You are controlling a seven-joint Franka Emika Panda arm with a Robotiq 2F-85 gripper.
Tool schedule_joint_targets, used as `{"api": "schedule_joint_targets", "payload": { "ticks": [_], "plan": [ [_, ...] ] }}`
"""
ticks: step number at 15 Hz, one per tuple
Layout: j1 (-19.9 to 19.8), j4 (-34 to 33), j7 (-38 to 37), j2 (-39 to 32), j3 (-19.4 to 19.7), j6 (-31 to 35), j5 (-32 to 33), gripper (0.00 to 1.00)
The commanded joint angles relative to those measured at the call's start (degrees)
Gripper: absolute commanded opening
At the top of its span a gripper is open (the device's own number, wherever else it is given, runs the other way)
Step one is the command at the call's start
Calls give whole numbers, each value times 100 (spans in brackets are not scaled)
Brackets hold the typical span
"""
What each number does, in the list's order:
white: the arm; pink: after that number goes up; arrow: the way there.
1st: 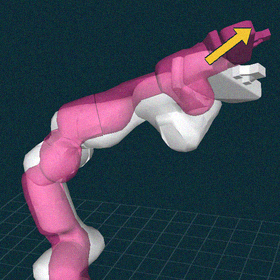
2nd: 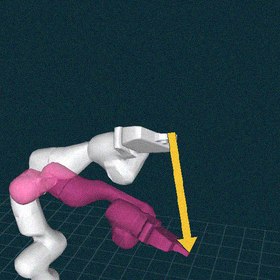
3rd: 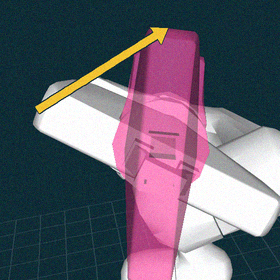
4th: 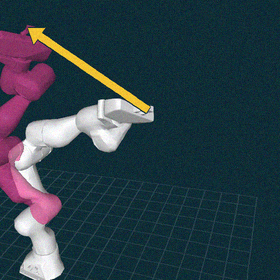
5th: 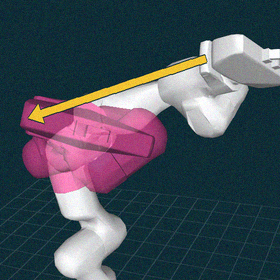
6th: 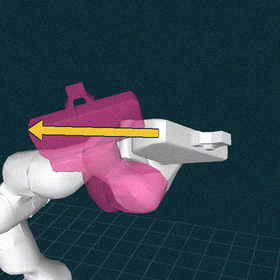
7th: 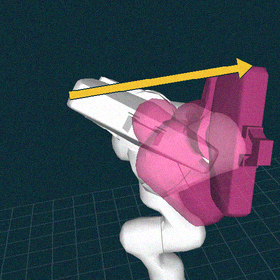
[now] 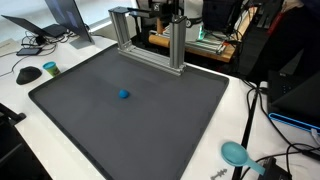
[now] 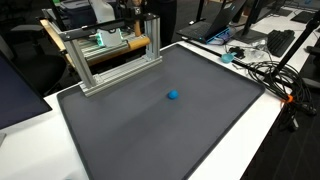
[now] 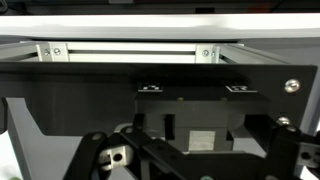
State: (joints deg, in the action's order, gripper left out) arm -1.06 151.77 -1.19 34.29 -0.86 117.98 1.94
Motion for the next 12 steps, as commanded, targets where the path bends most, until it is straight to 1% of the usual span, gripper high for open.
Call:
{"api": "schedule_joint_targets", "payload": {
  "ticks": [1,3,4,6,8,12],
  "plan": [
    [20,17,-94,119,24,-85,-70,100],
    [8,11,-174,101,9,-50,-73,100],
    [12,4,-200,86,4,-42,-83,93],
    [13,-2,-251,72,-20,-30,-75,66],
    [14,-11,-282,53,-34,-40,-70,50],
    [-5,-37,-402,21,-80,-93,-47,23]
  ]
}}
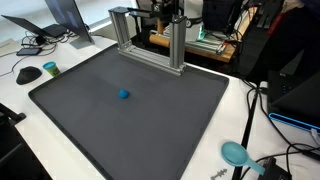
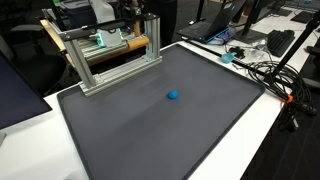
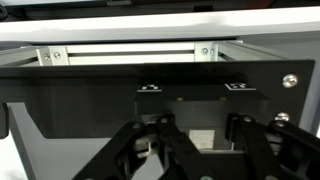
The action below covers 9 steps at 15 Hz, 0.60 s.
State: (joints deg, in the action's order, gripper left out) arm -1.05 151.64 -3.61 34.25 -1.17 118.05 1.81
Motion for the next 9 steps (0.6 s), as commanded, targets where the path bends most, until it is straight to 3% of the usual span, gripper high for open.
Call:
{"api": "schedule_joint_targets", "payload": {
  "ticks": [1,9],
  "plan": [
    [-7,-34,-178,25,-53,-118,-38,22],
    [-96,-649,-371,-161,108,76,-187,22]
  ]
}}
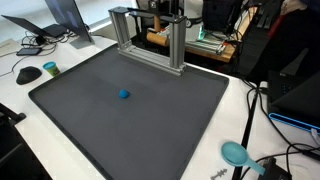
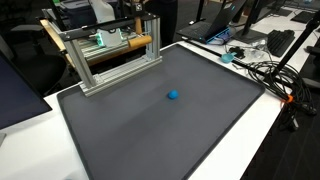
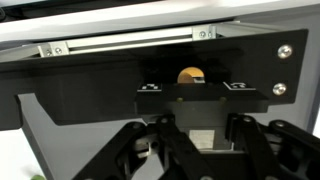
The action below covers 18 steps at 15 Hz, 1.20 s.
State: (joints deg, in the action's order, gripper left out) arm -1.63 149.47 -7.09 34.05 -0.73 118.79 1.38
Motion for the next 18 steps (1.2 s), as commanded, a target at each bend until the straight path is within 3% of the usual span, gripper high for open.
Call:
{"api": "schedule_joint_targets", "payload": {
  "ticks": [1,6,12,17,18],
  "plan": [
    [13,-611,62,-217,108,-2,-225,22],
    [96,-1534,-73,-860,-39,227,-323,22],
    [8,-2571,-678,-2093,-364,910,64,22],
    [110,-3198,-855,-3051,-367,863,194,22],
    [139,-2818,-667,-2701,-299,937,25,47]
  ]
}}
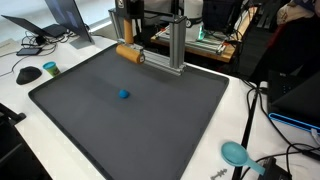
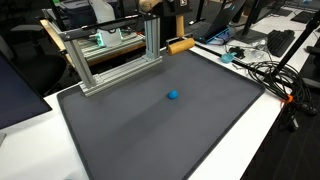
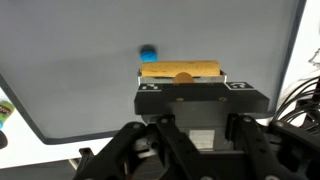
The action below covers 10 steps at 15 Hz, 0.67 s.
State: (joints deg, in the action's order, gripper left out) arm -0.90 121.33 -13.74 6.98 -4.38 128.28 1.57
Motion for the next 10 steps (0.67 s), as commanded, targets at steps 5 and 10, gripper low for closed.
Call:
{"api": "schedule_joint_targets", "payload": {
  "ticks": [5,10],
  "plan": [
    [88,-261,-39,-389,78,-14,70,47],
    [118,-475,73,-704,72,164,-120,22]
  ]
}}
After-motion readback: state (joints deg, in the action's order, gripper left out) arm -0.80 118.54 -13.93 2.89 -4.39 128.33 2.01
